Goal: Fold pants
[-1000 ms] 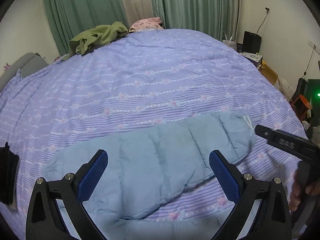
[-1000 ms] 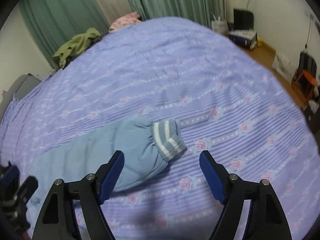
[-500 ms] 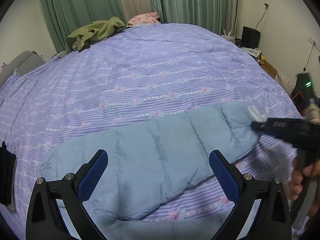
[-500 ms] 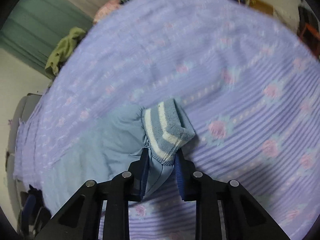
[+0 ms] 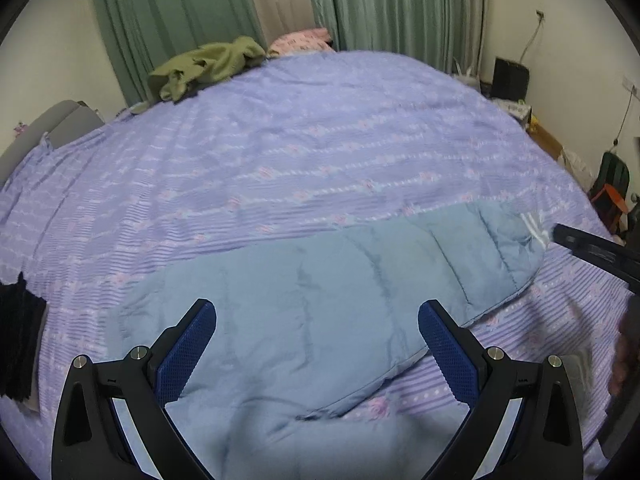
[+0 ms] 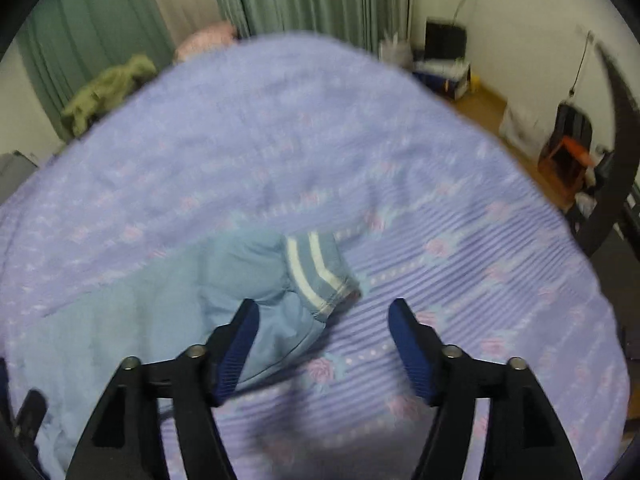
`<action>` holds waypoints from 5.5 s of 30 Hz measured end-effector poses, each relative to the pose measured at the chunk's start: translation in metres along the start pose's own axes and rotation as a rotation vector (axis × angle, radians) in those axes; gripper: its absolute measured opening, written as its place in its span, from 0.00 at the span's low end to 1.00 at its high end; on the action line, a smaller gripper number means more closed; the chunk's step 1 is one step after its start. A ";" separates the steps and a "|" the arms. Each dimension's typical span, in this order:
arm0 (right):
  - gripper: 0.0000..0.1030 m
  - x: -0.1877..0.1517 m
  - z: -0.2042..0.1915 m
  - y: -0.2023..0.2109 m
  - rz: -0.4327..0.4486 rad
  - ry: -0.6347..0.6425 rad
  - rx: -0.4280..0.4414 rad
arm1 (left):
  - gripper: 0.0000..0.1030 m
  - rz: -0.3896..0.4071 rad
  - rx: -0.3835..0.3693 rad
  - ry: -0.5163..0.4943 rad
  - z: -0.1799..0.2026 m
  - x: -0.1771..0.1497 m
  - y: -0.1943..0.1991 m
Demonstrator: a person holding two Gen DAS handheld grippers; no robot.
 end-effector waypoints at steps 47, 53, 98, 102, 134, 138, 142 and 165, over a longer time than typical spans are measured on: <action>0.53 -0.193 0.003 0.036 -0.225 -0.236 0.071 | 0.87 -0.386 -0.050 0.430 -0.124 -0.202 -0.006; 0.13 -0.176 0.002 0.062 -0.214 -0.158 0.057 | 0.81 -0.372 -0.067 0.414 -0.113 -0.192 -0.004; 0.11 0.027 -0.039 0.009 0.027 -0.189 0.048 | 0.16 -0.232 -0.051 0.488 -0.132 -0.007 -0.063; 0.13 0.035 -0.050 -0.015 0.019 -0.152 0.050 | 0.20 -0.254 -0.041 0.449 -0.132 -0.008 -0.084; 0.84 -0.066 -0.058 0.048 -0.009 0.007 0.162 | 0.22 -0.279 -0.348 -0.450 -0.036 0.031 -0.115; 0.83 -0.070 -0.061 0.048 -0.021 0.009 0.188 | 0.10 -0.230 -0.344 -0.394 -0.043 0.032 -0.105; 0.83 -0.069 -0.065 0.051 -0.014 0.020 0.196 | 0.10 -0.179 -0.303 -0.356 -0.048 0.046 -0.106; 0.82 -0.136 -0.191 0.069 -0.125 0.332 0.427 | 0.59 -0.117 -0.226 0.346 -0.251 -0.084 -0.003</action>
Point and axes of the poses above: each gripper's, at about its wrist camera, not at the fingertips, and y roughly against the way its jaws point, z to its right, x to its top, the point moved 4 cm from there along -y, roughly the way its jaws point, and after that the axes turned 4 degrees about x, right-handed, at the moved point
